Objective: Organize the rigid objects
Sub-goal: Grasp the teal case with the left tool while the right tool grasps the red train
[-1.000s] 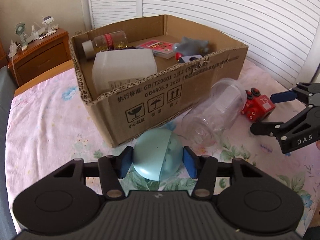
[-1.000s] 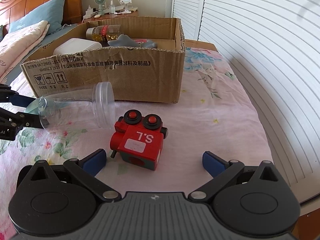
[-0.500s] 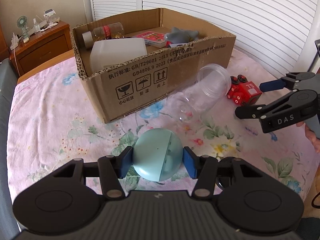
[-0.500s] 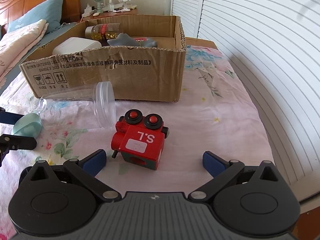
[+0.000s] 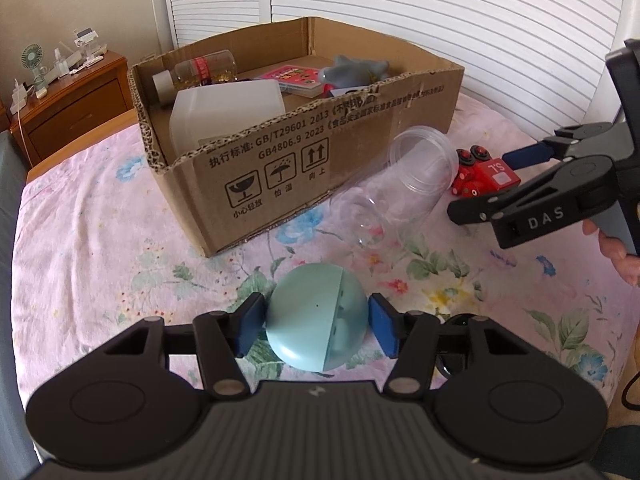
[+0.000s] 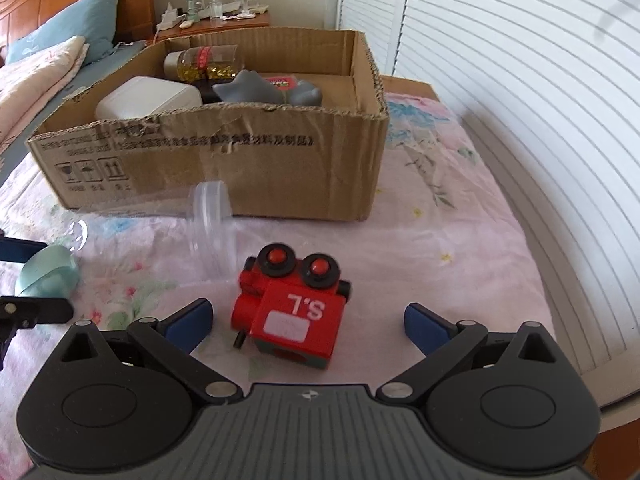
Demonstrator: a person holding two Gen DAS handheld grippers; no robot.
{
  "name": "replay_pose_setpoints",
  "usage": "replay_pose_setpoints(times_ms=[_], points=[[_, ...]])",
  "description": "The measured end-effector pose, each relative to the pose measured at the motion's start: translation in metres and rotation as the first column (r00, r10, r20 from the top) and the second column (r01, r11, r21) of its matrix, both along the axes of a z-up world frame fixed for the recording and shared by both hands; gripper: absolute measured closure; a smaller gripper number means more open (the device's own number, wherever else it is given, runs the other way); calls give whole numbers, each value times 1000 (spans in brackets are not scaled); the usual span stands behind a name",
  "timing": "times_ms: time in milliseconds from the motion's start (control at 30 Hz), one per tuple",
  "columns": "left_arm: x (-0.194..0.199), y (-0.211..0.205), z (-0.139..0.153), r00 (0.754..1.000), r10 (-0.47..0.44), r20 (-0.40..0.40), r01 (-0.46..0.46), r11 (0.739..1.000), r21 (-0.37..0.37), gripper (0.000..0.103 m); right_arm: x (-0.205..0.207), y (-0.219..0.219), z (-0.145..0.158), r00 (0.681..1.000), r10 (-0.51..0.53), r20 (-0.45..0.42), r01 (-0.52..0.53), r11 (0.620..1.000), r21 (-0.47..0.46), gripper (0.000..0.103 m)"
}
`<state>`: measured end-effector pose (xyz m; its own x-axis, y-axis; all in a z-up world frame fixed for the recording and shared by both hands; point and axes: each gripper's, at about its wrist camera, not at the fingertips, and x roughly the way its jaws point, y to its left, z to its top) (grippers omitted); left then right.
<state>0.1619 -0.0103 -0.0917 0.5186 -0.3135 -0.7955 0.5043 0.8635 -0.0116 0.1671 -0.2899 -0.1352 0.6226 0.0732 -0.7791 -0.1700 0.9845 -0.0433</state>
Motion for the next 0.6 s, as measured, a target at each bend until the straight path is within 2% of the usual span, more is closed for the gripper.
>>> replay_pose_setpoints(times_ms=[200, 333, 500, 567, 600], points=[[-6, -3, 0, 1000, -26, -5, 26, 1000, 1, 44, -1, -19, 2, 999, -44, 4, 44, 999, -3, 6], [-2, -2, -1, 1000, -17, 0, 17, 1000, -1, 44, -3, -19, 5, 1000, -26, 12, 26, 1000, 13, 20], [2, -3, -2, 1000, -15, 6, 15, 1000, -2, 43, -1, -9, 7, 999, 20, 31, -20, 1000, 6, 32], [3, -4, -2, 1000, -22, 0, 22, 1000, -6, 50, 0, -9, 9, 999, 31, 27, -31, 999, 16, 46], [3, -4, -1, 1000, -20, 0, 20, 1000, -4, 51, 0, -9, 9, 999, 38, 27, -39, 999, 13, 47]])
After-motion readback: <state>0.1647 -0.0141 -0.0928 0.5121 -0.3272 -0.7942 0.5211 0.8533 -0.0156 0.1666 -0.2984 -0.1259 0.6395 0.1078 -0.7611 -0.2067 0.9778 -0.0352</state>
